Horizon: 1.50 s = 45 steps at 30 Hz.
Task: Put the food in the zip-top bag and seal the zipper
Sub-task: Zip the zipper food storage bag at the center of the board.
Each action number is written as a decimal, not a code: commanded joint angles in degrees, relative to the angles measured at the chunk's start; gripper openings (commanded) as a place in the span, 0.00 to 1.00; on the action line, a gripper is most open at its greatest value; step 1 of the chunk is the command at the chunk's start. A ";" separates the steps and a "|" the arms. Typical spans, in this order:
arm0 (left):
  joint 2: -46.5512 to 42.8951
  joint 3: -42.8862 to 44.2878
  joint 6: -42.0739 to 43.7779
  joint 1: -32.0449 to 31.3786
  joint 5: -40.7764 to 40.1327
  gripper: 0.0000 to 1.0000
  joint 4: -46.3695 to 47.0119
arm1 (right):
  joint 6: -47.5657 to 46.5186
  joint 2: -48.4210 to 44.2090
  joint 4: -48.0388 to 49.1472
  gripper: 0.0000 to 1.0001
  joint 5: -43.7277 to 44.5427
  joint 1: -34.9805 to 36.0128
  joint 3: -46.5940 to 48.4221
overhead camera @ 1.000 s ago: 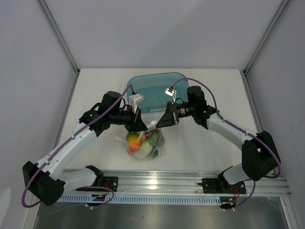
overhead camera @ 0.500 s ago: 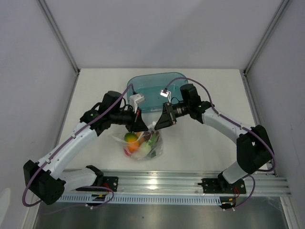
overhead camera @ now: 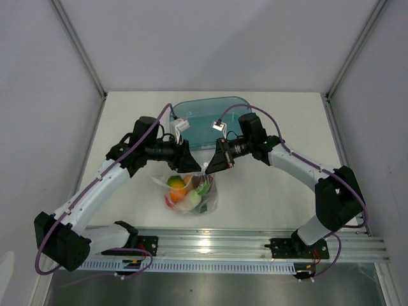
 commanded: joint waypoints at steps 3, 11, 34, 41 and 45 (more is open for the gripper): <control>4.09 3.16 -4.87 1.62 7.53 0.53 4.87 | -2.52 -2.08 -0.28 0.00 0.25 0.96 2.51; 8.05 3.69 -9.88 1.62 13.77 0.52 10.50 | -3.49 -3.14 -1.59 0.00 0.52 1.48 2.94; 8.75 3.51 -8.30 1.62 12.72 0.24 8.13 | -0.50 -3.14 1.13 0.00 -0.36 1.49 2.42; 9.02 3.17 -7.34 1.62 12.46 0.05 6.73 | 3.62 -3.49 5.94 0.00 -0.10 1.48 1.28; 8.40 2.46 -6.46 1.62 11.93 0.00 5.84 | 10.03 -4.01 14.11 0.00 0.43 1.49 -1.62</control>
